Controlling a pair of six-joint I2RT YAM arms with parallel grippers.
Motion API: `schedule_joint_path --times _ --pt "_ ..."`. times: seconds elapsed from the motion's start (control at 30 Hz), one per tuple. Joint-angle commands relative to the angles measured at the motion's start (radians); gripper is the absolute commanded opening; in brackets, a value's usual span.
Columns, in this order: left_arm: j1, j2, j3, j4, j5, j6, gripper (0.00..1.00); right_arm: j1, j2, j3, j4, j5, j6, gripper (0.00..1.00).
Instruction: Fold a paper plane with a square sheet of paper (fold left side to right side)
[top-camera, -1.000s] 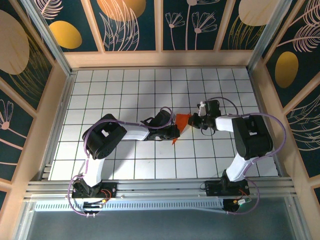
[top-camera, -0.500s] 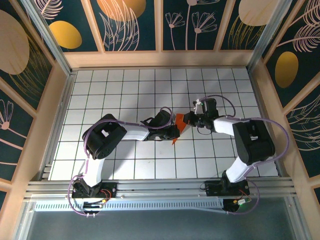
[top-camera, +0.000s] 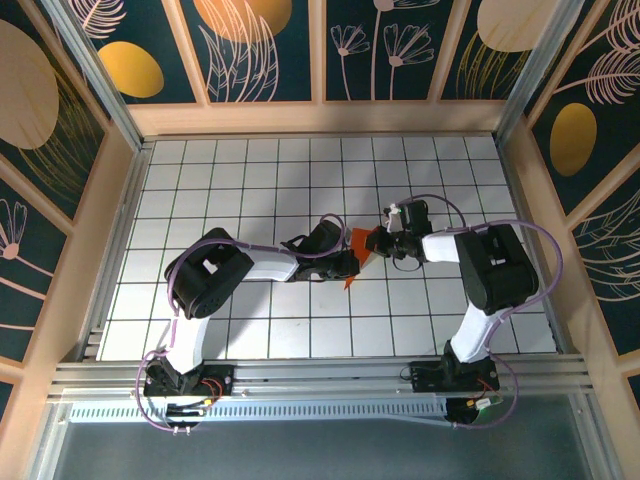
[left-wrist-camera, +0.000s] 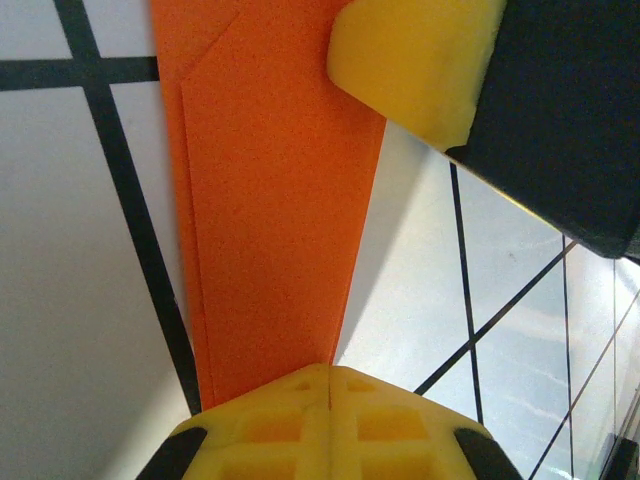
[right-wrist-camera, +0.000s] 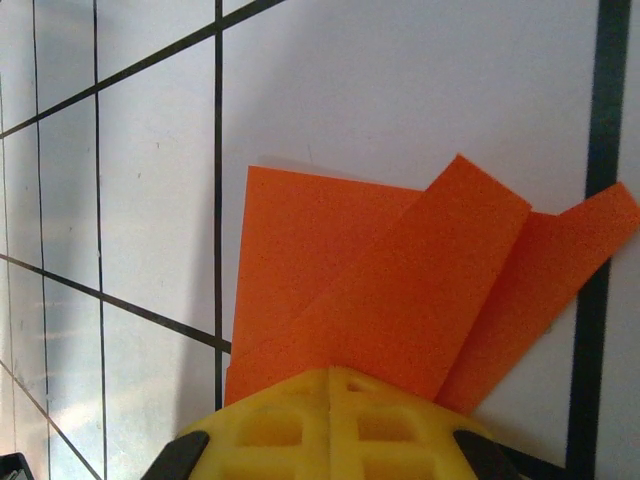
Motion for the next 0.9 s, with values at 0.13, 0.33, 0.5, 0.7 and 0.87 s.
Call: schedule_joint_path --times 0.13,0.33,0.5,0.7,0.87 --pt "0.006 0.056 -0.044 -0.182 -0.065 -0.001 0.00 -0.061 0.032 0.019 -0.003 0.052 -0.036 0.00" --pt "0.006 0.059 -0.042 -0.182 -0.062 -0.002 0.00 -0.093 0.054 0.045 -0.009 0.052 -0.049 0.00" --pt "0.006 0.061 -0.040 -0.182 -0.061 0.000 0.00 -0.120 0.070 0.079 -0.017 0.056 -0.063 0.00" --pt "0.006 0.065 -0.039 -0.182 -0.059 -0.002 0.00 -0.155 0.105 0.121 -0.024 0.051 -0.072 0.00" --pt "0.005 0.065 -0.039 -0.182 -0.059 -0.002 0.00 -0.174 0.139 0.143 -0.020 0.044 -0.069 0.00"
